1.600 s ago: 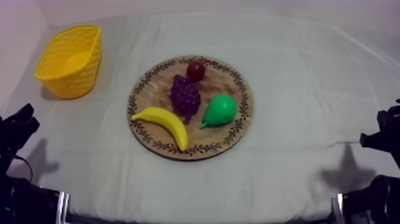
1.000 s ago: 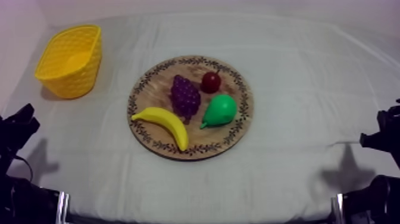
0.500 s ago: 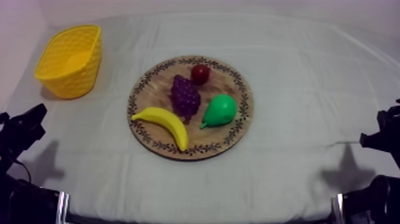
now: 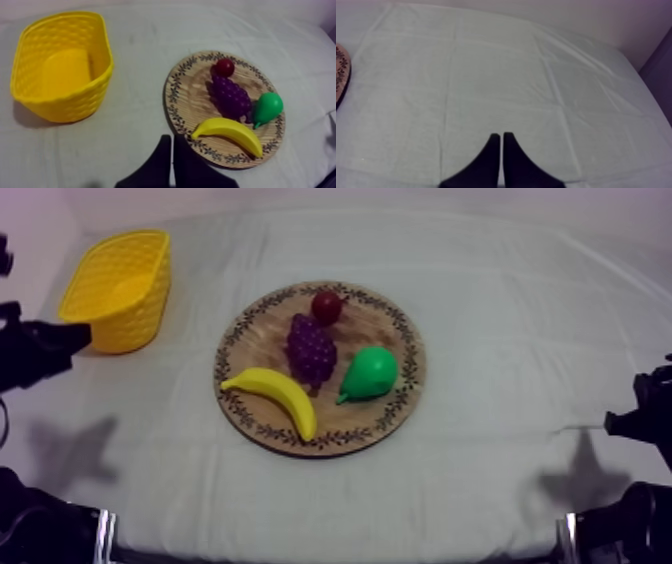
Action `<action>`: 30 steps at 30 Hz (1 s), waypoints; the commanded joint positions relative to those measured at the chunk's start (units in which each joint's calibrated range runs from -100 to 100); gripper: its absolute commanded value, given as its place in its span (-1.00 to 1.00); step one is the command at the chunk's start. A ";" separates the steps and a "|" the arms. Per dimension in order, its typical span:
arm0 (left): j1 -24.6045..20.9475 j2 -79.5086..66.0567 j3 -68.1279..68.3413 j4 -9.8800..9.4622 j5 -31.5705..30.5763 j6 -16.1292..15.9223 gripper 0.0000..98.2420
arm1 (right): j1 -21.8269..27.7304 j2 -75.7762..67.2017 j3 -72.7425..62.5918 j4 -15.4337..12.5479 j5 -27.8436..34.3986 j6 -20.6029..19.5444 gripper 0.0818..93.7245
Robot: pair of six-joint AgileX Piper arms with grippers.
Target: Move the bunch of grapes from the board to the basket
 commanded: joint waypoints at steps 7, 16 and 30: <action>2.44 24.49 -27.25 0.85 21.98 4.74 -1.00 | 0.00 -0.02 -0.05 -0.01 0.04 0.03 -0.99; 6.74 42.91 -42.55 1.22 32.50 10.31 -1.00 | 0.00 -0.02 -0.05 -0.01 0.04 0.03 -0.99; 13.59 64.25 -57.88 0.60 33.76 15.94 -1.00 | 0.00 -0.02 -0.05 -0.01 0.04 0.03 -0.99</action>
